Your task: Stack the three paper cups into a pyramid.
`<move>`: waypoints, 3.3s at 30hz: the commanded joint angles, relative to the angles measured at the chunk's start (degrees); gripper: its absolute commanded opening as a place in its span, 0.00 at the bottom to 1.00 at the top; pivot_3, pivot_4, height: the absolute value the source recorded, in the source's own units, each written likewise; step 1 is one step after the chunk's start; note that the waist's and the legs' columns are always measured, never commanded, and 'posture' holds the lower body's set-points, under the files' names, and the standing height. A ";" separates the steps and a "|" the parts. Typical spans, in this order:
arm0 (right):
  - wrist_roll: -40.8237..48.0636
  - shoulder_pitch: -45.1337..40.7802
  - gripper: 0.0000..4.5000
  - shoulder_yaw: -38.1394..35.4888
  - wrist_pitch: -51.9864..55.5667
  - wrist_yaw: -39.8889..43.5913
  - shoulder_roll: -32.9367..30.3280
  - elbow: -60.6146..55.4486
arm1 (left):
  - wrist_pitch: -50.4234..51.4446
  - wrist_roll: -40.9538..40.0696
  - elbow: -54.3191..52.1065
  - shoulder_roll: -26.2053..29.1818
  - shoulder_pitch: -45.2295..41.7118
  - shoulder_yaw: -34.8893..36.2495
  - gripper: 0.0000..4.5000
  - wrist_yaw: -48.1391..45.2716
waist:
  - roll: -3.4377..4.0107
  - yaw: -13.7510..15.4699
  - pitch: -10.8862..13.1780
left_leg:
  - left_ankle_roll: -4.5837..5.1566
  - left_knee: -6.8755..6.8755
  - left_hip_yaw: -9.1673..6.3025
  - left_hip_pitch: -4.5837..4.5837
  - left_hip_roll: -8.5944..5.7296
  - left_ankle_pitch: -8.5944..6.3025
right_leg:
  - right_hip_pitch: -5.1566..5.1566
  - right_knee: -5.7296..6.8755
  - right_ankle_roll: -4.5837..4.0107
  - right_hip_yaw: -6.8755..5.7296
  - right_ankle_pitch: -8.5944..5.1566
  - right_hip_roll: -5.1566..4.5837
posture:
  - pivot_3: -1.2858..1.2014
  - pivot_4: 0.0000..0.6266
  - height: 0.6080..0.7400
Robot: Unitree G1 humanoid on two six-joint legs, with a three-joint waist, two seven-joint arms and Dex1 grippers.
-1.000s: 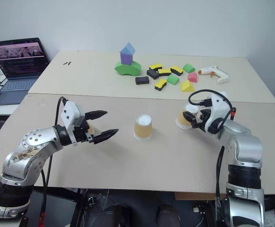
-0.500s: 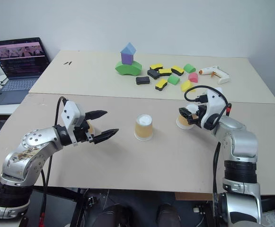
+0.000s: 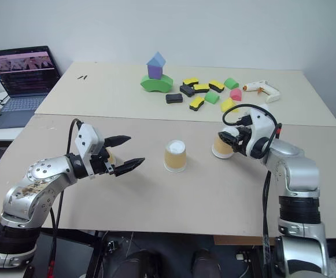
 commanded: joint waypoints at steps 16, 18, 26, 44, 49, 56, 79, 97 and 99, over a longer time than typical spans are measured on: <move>-3.86 -8.00 0.59 12.10 -12.88 19.30 -3.54 12.11 | 0.03 -0.71 -2.44 0.61 -0.06 1.62 1.00 0.17 | -0.01 0.13 0.01 | 0.00 0.01 -0.01 -0.02 0.00 0.00 | 0.02 -0.04 0.00 -0.06 0.00 -0.03 | 0.52 0.24 0.66; -3.69 -7.52 0.59 11.80 -12.72 19.47 -3.25 11.47 | 0.02 -0.62 -2.54 0.81 0.16 1.75 1.00 0.19 | -0.01 0.13 0.01 | 0.00 0.01 -0.01 -0.02 0.00 0.00 | 0.02 -0.02 0.00 -0.05 0.00 -0.03 | 0.52 0.24 0.66; 0.83 -2.01 0.59 10.68 -10.85 23.17 -3.58 2.77 | 0.28 -0.74 -2.51 1.07 -0.09 2.15 1.00 0.06 | -0.01 0.23 0.00 | 0.00 0.01 -0.03 -0.02 0.00 0.00 | 0.04 -0.05 0.00 -0.07 0.00 -0.04 | 0.52 0.24 0.66; -3.09 -2.70 0.59 12.49 -13.83 18.61 -0.53 5.80 | 1.35 -0.97 -2.98 1.36 -0.98 2.07 1.00 -0.10 | -0.01 0.21 0.01 | 0.00 0.05 -0.05 0.03 0.00 0.00 | 0.08 0.01 -0.01 -0.07 0.01 -0.05 | 0.52 0.24 0.66; -3.93 -3.50 0.59 13.18 -13.53 18.37 0.25 6.61 | 1.54 -0.99 -3.13 1.18 -1.04 1.99 1.00 0.04 | -0.01 0.13 0.00 | 0.00 0.05 -0.04 0.02 0.00 0.00 | 0.07 0.00 -0.01 -0.06 0.01 -0.04 | 0.52 0.24 0.66; -4.31 -3.85 0.99 12.96 -12.81 17.88 0.54 7.01 | 1.89 -1.07 -3.58 0.93 -0.94 2.06 1.00 0.53 | -0.01 0.13 0.00 | 0.00 0.05 -0.04 0.03 0.00 0.00 | 0.06 0.01 -0.01 -0.06 0.01 -0.04 | 0.52 0.24 0.66; 12.47 -4.08 0.99 -6.08 -0.58 11.14 -2.65 -7.16 | -2.95 26.53 -20.16 -18.01 10.42 -0.57 1.00 40.34 | -0.11 0.81 0.01 | 0.01 0.02 -0.10 0.01 0.00 0.00 | 0.12 -0.05 -0.05 -0.08 0.06 -0.07 | 0.52 0.24 0.66; 11.04 0.93 0.99 2.31 -9.06 29.48 -13.70 -8.51 | -1.19 23.81 -15.23 -27.53 23.60 7.74 1.00 41.12 | -0.11 1.57 0.01 | 0.02 0.07 -0.11 -0.02 0.08 -0.01 | 0.06 -0.03 -0.10 -0.06 0.11 -0.44 | 0.52 0.24 0.66; 9.95 0.56 0.99 3.42 -10.33 29.90 -14.28 -7.97 | -1.72 23.01 -14.08 -26.66 23.40 7.99 1.00 39.76 | -0.11 1.43 0.01 | 0.02 0.07 -0.13 -0.02 0.08 -0.01 | 0.03 -0.02 -0.11 -0.09 0.11 -0.50 | 0.52 0.24 0.66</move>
